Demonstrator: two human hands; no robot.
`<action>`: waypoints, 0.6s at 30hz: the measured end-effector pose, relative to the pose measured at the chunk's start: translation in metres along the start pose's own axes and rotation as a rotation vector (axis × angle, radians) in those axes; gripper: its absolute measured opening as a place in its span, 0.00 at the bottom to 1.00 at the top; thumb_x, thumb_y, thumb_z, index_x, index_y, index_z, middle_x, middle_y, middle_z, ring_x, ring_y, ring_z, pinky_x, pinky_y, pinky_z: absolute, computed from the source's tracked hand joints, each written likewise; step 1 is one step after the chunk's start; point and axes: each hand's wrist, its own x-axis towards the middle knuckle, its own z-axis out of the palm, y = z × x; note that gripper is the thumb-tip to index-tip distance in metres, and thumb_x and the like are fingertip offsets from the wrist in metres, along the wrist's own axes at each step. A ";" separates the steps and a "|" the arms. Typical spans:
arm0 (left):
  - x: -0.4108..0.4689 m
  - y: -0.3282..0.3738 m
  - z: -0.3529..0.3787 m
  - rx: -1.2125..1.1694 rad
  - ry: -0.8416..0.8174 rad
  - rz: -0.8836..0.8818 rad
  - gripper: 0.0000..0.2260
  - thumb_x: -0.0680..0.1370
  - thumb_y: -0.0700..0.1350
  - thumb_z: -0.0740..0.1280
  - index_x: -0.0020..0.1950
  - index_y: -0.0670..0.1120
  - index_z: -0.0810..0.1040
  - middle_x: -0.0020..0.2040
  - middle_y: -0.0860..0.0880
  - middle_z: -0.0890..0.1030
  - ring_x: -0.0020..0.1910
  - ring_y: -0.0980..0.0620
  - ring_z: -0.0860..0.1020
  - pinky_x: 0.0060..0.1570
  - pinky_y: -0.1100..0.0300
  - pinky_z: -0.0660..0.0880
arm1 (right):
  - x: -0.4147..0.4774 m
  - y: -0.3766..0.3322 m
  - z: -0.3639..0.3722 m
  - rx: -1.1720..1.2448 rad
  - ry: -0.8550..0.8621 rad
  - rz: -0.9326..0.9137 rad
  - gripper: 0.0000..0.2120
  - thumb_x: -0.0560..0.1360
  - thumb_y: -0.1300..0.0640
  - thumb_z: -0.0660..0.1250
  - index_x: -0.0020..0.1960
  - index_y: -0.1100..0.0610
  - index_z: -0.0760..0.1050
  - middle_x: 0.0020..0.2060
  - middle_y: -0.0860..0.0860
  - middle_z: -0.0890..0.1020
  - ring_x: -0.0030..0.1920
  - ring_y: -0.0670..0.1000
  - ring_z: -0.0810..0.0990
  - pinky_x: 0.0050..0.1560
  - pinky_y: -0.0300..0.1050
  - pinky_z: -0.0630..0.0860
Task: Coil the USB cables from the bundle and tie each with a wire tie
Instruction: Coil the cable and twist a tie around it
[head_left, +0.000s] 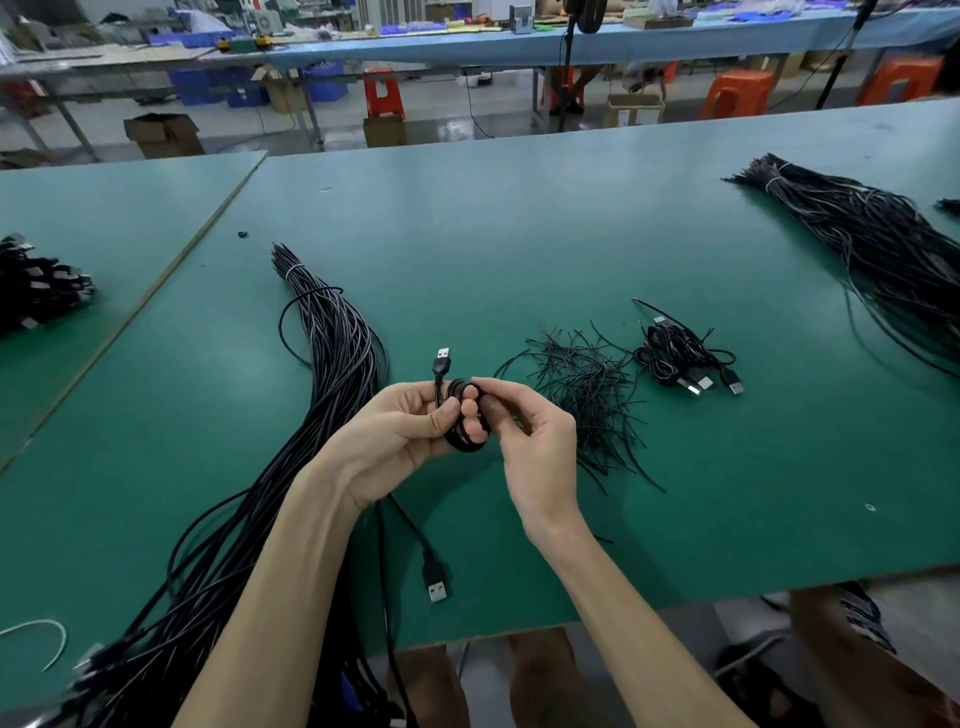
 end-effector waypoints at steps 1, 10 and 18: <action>0.000 0.001 0.000 0.003 -0.003 0.008 0.08 0.80 0.33 0.64 0.53 0.36 0.82 0.43 0.45 0.81 0.40 0.49 0.80 0.52 0.54 0.80 | 0.000 0.000 0.000 -0.014 0.002 -0.016 0.12 0.80 0.68 0.67 0.57 0.57 0.85 0.48 0.48 0.88 0.50 0.47 0.86 0.51 0.39 0.81; -0.003 0.003 0.006 0.131 -0.019 0.009 0.08 0.85 0.39 0.58 0.55 0.37 0.75 0.38 0.48 0.70 0.35 0.52 0.69 0.50 0.54 0.78 | 0.000 0.000 -0.001 -0.113 -0.051 -0.055 0.15 0.82 0.68 0.65 0.59 0.53 0.84 0.53 0.49 0.84 0.54 0.47 0.83 0.53 0.37 0.78; -0.006 -0.003 0.007 0.400 -0.223 -0.107 0.06 0.84 0.38 0.63 0.50 0.38 0.78 0.39 0.44 0.76 0.35 0.48 0.74 0.49 0.52 0.77 | -0.002 -0.007 0.002 0.109 -0.087 0.197 0.12 0.83 0.49 0.67 0.51 0.55 0.85 0.38 0.62 0.83 0.23 0.55 0.78 0.22 0.48 0.77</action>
